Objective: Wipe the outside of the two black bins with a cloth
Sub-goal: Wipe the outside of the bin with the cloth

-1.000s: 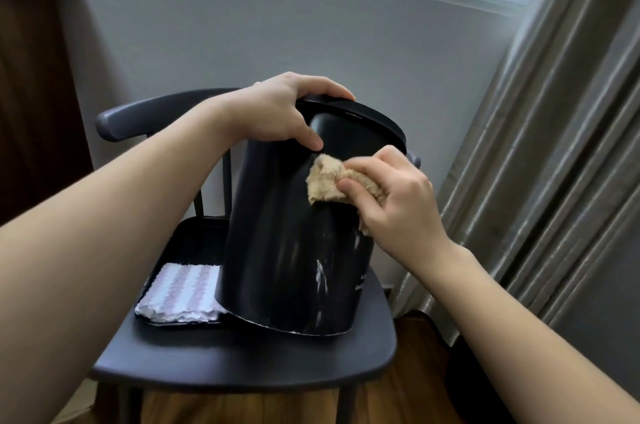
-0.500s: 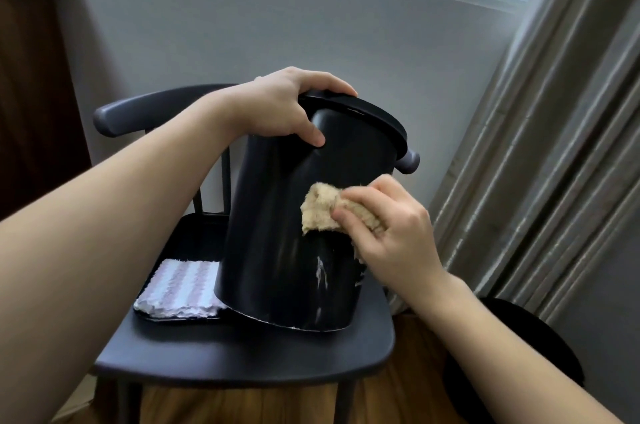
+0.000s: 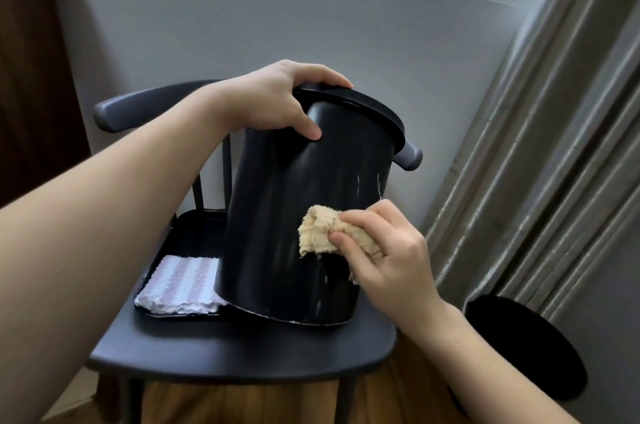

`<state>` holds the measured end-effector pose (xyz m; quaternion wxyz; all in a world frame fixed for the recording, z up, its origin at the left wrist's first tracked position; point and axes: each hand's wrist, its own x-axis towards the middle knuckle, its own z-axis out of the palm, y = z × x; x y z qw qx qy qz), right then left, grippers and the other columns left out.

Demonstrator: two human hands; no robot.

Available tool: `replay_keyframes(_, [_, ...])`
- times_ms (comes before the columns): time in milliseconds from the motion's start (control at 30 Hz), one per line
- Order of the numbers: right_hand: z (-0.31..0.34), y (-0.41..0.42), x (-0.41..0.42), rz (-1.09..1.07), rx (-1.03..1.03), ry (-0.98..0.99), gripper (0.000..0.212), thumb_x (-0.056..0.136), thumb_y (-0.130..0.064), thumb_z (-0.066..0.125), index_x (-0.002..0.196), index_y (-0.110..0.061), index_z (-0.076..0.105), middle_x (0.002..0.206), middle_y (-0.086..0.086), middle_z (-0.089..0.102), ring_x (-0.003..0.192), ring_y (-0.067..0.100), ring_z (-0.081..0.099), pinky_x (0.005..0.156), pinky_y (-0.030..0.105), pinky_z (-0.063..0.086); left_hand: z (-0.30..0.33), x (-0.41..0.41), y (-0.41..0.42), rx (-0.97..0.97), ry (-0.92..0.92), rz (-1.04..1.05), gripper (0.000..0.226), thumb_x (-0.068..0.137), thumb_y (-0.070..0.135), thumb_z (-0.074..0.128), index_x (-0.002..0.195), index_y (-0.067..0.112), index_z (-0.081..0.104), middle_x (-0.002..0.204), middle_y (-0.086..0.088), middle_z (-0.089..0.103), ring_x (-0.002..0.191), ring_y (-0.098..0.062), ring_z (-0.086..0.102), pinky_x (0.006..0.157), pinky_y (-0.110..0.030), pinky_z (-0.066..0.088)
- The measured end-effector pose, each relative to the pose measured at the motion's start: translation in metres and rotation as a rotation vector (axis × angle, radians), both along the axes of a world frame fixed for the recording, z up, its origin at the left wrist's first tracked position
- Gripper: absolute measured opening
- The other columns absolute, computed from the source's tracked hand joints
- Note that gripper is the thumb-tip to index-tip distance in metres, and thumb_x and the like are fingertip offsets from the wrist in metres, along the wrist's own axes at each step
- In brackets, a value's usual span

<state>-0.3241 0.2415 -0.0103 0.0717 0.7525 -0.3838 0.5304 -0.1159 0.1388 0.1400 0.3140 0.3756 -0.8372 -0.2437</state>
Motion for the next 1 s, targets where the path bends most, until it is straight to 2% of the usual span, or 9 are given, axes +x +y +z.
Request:
replay_keyframes(167, [-0.034,0.018,-0.004,0.140,0.056,0.100,0.021,0.091,-0.028,0.072,0.101,-0.010,0.073,0.087,-0.001,0.056,0.074,0.011,0.058,0.065,0.026,0.052,0.000,0.001,-0.001,0.004,0.010,-0.007,0.070,0.079,-0.001,0.080,0.129,0.045,0.064,0.119,0.020,0.067,0.110,-0.004,0.065,0.093,-0.023,0.055])
replay_keyframes(267, [-0.025,0.016,-0.008,0.171,0.082,0.163,0.019,0.089,-0.027,0.074,0.098,-0.010,0.075,0.085,0.000,0.059,0.071,0.013,0.059,0.062,0.030,0.052,-0.001,0.001,-0.002,0.000,0.007,-0.003,0.070,0.078,0.000,0.080,0.129,0.045,0.064,0.119,0.020,0.066,0.110,-0.004,0.064,0.093,-0.022,0.054])
replay_keyframes(333, [-0.007,0.007,-0.007,0.120,0.032,0.155,0.017,0.088,-0.025,0.075,0.097,-0.010,0.076,0.085,0.000,0.060,0.072,0.013,0.060,0.064,0.030,0.052,0.000,0.001,-0.002,-0.006,0.003,-0.003,0.070,0.078,0.000,0.081,0.128,0.046,0.064,0.119,0.020,0.067,0.110,-0.003,0.065,0.094,-0.022,0.054])
replay_keyframes(467, [0.016,-0.006,0.004,-0.027,-0.035,0.019,0.016,0.086,-0.023,0.075,0.095,-0.010,0.076,0.082,0.001,0.059,0.069,0.016,0.059,0.065,0.030,0.051,0.000,-0.004,-0.002,-0.015,-0.011,0.000,0.070,0.077,0.003,0.082,0.129,0.046,0.063,0.121,0.019,0.066,0.112,-0.006,0.064,0.097,-0.027,0.053])
replay_keyframes(667, [-0.025,0.018,0.001,0.202,0.074,0.231,0.015,0.088,-0.023,0.075,0.094,-0.010,0.074,0.083,0.001,0.057,0.069,0.015,0.056,0.059,0.033,0.051,0.001,0.002,-0.003,-0.006,-0.005,-0.004,0.070,0.078,0.000,0.081,0.130,0.044,0.064,0.114,0.024,0.066,0.104,0.003,0.064,0.082,-0.011,0.053])
replay_keyframes(767, [-0.027,0.021,-0.001,0.224,0.079,0.301,0.017,0.090,-0.026,0.073,0.095,-0.010,0.075,0.083,0.001,0.059,0.070,0.016,0.058,0.061,0.032,0.052,0.001,0.003,-0.002,0.002,0.000,-0.005,0.070,0.078,0.001,0.080,0.130,0.044,0.063,0.118,0.020,0.066,0.107,-0.003,0.064,0.089,-0.018,0.054])
replay_keyframes(933, [-0.003,0.003,0.003,0.051,0.006,0.057,0.017,0.088,-0.021,0.073,0.095,-0.006,0.074,0.085,0.003,0.060,0.073,0.017,0.060,0.066,0.034,0.053,0.000,0.001,-0.003,0.003,0.006,-0.005,0.070,0.078,0.001,0.081,0.128,0.047,0.064,0.115,0.023,0.066,0.107,-0.003,0.065,0.087,-0.018,0.054])
replay_keyframes(1000, [-0.011,0.007,0.002,0.097,0.039,0.050,0.015,0.088,-0.019,0.074,0.095,-0.006,0.074,0.086,0.002,0.060,0.074,0.015,0.060,0.066,0.033,0.053,0.001,0.000,-0.003,0.004,0.003,-0.009,0.069,0.078,0.001,0.081,0.126,0.048,0.064,0.112,0.025,0.066,0.104,-0.001,0.066,0.084,-0.017,0.055])
